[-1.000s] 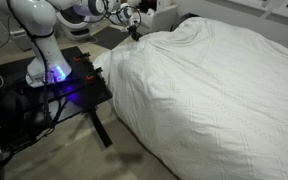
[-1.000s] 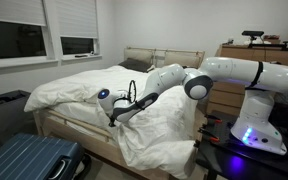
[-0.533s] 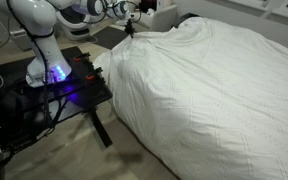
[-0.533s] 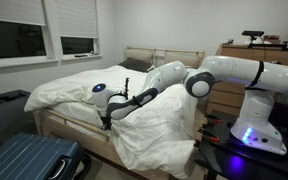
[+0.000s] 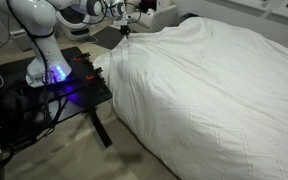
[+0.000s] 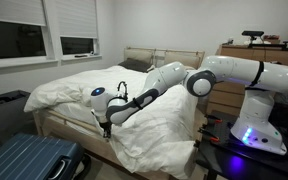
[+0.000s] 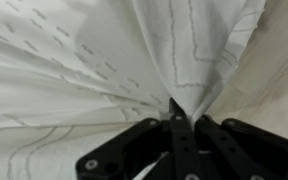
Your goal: Straighten the beddings on the bottom right corner of the bed
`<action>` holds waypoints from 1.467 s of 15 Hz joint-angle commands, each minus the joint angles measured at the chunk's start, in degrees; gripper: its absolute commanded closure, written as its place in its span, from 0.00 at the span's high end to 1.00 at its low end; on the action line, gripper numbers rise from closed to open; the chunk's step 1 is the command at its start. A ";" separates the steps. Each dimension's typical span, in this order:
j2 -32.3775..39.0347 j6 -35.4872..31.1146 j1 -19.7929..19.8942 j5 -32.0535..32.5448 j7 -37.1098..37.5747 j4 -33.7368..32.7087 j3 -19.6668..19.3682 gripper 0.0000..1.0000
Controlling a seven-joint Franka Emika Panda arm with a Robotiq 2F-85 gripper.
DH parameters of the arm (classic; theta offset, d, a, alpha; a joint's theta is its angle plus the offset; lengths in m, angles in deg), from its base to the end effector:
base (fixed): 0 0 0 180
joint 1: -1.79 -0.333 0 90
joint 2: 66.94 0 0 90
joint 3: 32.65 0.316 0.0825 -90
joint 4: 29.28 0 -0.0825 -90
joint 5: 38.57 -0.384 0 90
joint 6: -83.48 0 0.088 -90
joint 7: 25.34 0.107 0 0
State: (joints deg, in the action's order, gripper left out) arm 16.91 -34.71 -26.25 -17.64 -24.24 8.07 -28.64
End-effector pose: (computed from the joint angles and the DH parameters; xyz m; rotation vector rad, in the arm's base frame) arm 0.6837 0.3719 0.0476 2.7340 0.9380 0.0283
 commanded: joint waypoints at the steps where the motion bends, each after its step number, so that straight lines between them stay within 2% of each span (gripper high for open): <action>1: -1.81 -3.65 -1.58 -0.45 -6.19 4.82 3.74 0.01; 9: -7.15 -6.95 -2.20 5.40 -17.51 12.72 4.31 0.01; 13: -9.44 -7.38 -3.66 8.29 -20.62 16.98 5.03 0.01; 22: -13.17 -3.41 -5.65 14.72 -29.12 20.34 6.00 0.01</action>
State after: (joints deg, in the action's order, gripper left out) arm 8.16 -36.78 -30.01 -1.56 -50.13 24.11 -27.19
